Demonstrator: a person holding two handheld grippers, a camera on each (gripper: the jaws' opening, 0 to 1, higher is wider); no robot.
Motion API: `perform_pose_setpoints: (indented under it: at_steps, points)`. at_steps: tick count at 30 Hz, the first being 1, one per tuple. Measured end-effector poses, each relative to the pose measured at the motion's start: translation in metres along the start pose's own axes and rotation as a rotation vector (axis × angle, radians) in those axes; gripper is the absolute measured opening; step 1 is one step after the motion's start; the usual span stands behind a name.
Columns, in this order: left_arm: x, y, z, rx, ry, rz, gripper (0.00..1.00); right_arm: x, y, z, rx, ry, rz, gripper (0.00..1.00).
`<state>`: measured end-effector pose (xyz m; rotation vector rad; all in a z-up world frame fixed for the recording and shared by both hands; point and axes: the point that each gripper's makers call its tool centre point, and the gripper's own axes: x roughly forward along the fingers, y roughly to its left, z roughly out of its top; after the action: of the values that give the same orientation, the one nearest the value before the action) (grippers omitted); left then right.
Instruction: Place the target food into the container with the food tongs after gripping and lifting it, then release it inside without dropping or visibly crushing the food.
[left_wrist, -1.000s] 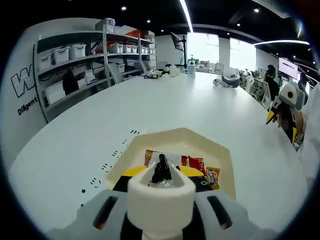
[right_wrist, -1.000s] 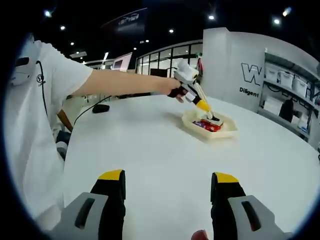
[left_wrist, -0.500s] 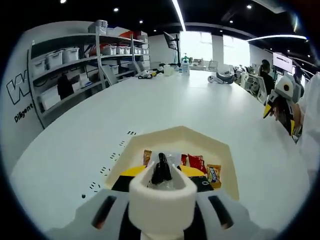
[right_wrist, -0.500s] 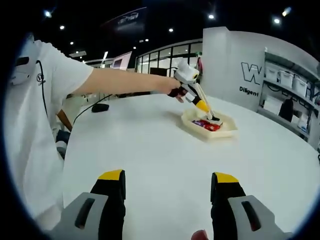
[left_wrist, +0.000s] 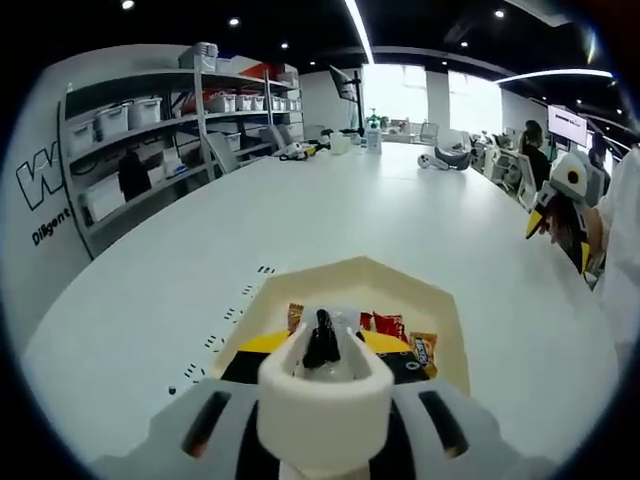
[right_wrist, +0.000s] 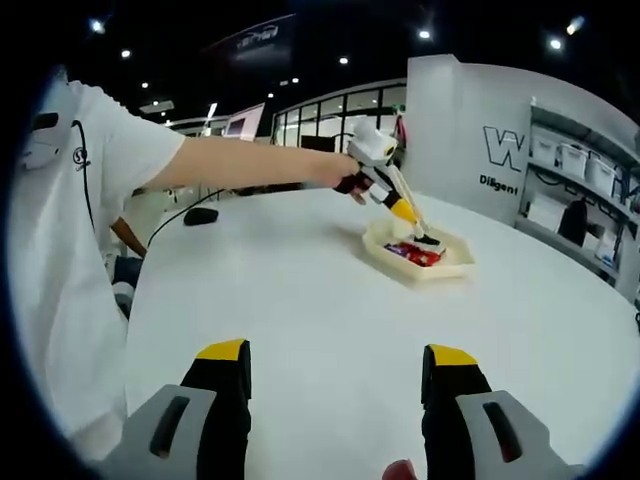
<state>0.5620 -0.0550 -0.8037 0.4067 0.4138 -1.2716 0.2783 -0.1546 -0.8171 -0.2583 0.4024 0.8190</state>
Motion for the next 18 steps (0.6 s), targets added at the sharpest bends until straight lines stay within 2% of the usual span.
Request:
perform_pose_setpoints:
  at_steps: [14,18]
  points:
    - [-0.031,-0.017,0.010,-0.009,-0.046,0.040,0.22,0.005,0.009,0.007,-0.017,-0.012,0.015,0.67]
    - [-0.042,-0.025,0.011,-0.047,-0.078,0.045,0.23,0.005,0.011,0.009,-0.020,-0.015,0.017,0.68]
